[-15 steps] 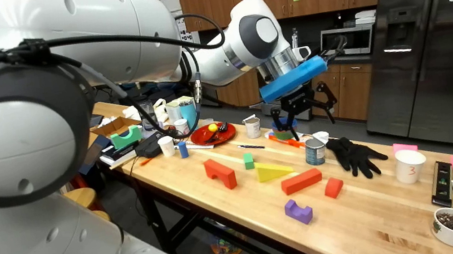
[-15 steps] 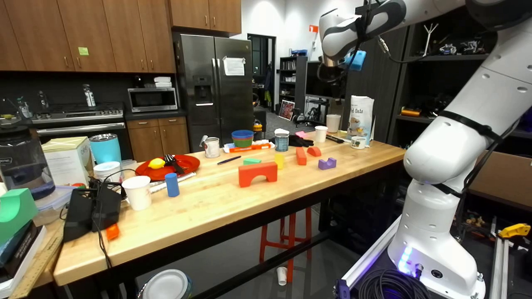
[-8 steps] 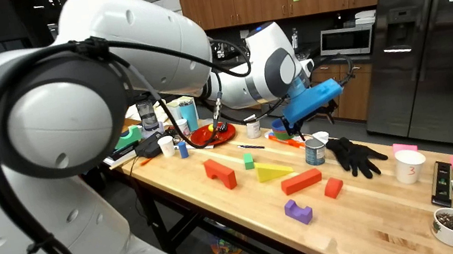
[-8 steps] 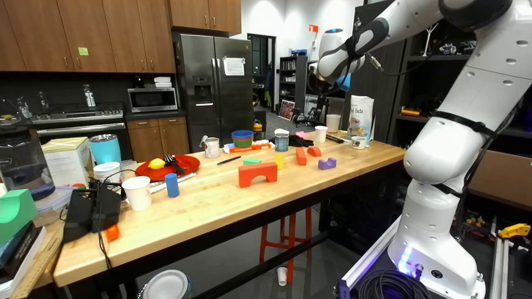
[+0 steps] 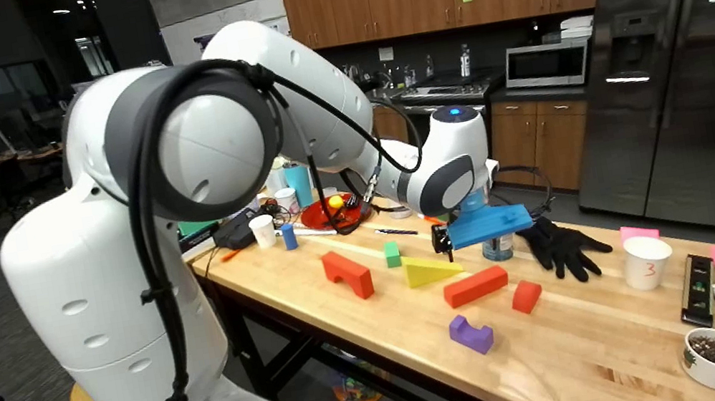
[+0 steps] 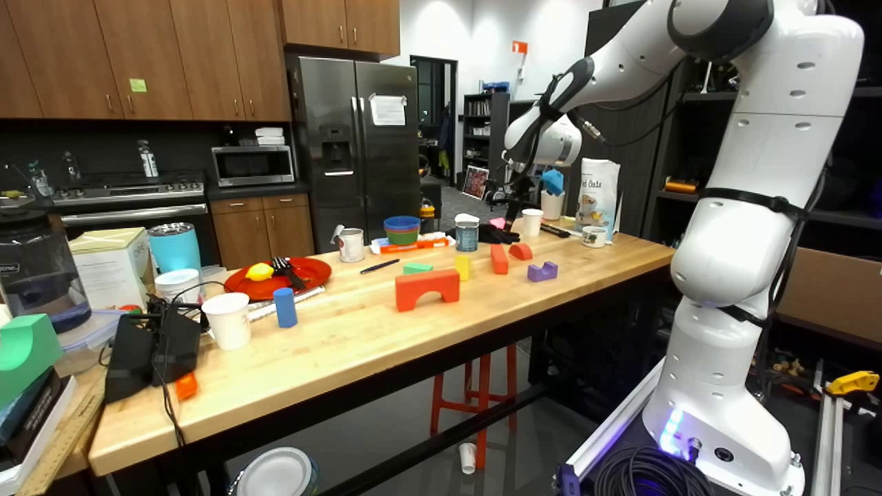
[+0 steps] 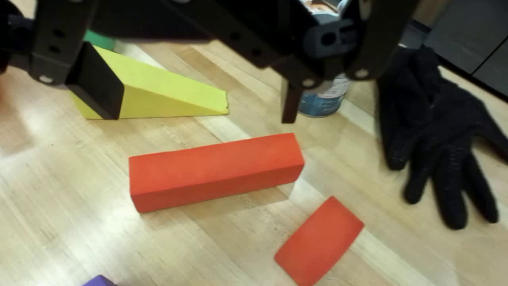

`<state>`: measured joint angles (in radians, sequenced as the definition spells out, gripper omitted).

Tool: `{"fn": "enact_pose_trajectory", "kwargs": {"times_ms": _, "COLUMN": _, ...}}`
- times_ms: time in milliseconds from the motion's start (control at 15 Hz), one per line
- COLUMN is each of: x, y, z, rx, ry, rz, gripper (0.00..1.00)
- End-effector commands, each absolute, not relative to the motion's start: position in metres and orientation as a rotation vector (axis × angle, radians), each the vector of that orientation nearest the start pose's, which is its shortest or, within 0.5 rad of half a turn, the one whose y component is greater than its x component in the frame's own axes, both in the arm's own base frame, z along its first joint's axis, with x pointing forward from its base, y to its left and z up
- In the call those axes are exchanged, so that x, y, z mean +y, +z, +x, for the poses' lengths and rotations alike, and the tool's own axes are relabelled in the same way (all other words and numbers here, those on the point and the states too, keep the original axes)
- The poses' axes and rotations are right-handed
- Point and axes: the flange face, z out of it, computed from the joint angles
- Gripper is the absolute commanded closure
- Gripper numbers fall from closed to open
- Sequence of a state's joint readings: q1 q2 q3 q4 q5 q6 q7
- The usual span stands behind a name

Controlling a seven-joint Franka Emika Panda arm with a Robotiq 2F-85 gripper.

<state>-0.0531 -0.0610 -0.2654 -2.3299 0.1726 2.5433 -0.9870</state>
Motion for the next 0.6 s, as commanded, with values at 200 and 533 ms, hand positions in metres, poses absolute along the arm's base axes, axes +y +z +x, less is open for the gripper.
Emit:
{"fn": "enact_pose_trajectory", "kwargs": {"times_ms": 200, "x": -0.165, "y": 0.355, "z": 0.483, "rx": -0.728, "ry": -0.156, "rz": -2.877, "gripper": 0.00}}
{"fn": "enact_pose_trajectory", "kwargs": {"times_ms": 533, "x": -0.171, "y": 0.351, "z": 0.476, "rx": -0.668, "ry": -0.051, "rz": -2.885, "gripper": 0.00}}
